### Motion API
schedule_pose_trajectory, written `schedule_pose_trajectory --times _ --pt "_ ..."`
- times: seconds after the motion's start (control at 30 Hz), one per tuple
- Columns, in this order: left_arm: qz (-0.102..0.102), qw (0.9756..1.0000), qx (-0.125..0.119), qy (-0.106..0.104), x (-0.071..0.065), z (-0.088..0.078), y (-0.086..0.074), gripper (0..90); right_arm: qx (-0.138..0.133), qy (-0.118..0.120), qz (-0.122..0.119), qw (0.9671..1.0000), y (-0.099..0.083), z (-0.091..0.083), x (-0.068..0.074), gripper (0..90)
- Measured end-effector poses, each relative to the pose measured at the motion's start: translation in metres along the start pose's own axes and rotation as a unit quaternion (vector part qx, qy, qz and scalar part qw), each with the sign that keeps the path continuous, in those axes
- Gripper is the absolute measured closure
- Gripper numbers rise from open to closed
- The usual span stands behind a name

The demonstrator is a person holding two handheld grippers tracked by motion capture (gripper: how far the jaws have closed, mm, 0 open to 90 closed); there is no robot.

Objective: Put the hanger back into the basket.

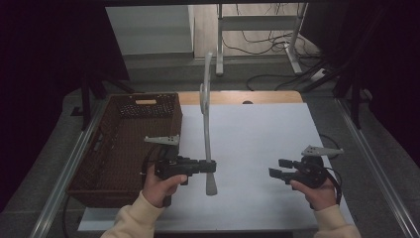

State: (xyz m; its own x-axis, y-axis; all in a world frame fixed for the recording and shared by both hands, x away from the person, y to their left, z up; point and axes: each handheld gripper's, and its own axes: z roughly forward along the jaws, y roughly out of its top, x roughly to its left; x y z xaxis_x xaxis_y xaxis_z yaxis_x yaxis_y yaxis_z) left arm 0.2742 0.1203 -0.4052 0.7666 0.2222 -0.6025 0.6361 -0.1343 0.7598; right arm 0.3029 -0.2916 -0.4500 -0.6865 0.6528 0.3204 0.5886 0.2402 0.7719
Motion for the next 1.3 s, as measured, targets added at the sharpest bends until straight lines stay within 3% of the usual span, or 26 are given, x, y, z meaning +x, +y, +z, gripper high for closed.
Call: schedule_pose_trajectory --times 0.23,0.6,0.9,1.3 --pt "0.011 0.9999 -0.001 0.004 -0.008 -0.029 0.007 82.2 0.002 -0.004 -0.001 1.0000 0.000 0.001 0.000 33.9" --pt "0.024 0.9990 -0.014 0.035 -0.012 -0.084 0.011 82.2 0.004 -0.008 -0.001 1.0000 0.000 0.002 -0.001 33.5" --pt "0.015 0.9975 -0.014 0.067 0.001 -0.131 0.005 82.1 0.008 -0.010 0.001 0.9999 -0.001 0.004 -0.001 33.3" --pt "0.007 0.9953 0.001 0.096 0.018 -0.159 -0.004 82.2 0.012 -0.013 0.000 0.9998 -0.002 0.007 -0.002 33.2"
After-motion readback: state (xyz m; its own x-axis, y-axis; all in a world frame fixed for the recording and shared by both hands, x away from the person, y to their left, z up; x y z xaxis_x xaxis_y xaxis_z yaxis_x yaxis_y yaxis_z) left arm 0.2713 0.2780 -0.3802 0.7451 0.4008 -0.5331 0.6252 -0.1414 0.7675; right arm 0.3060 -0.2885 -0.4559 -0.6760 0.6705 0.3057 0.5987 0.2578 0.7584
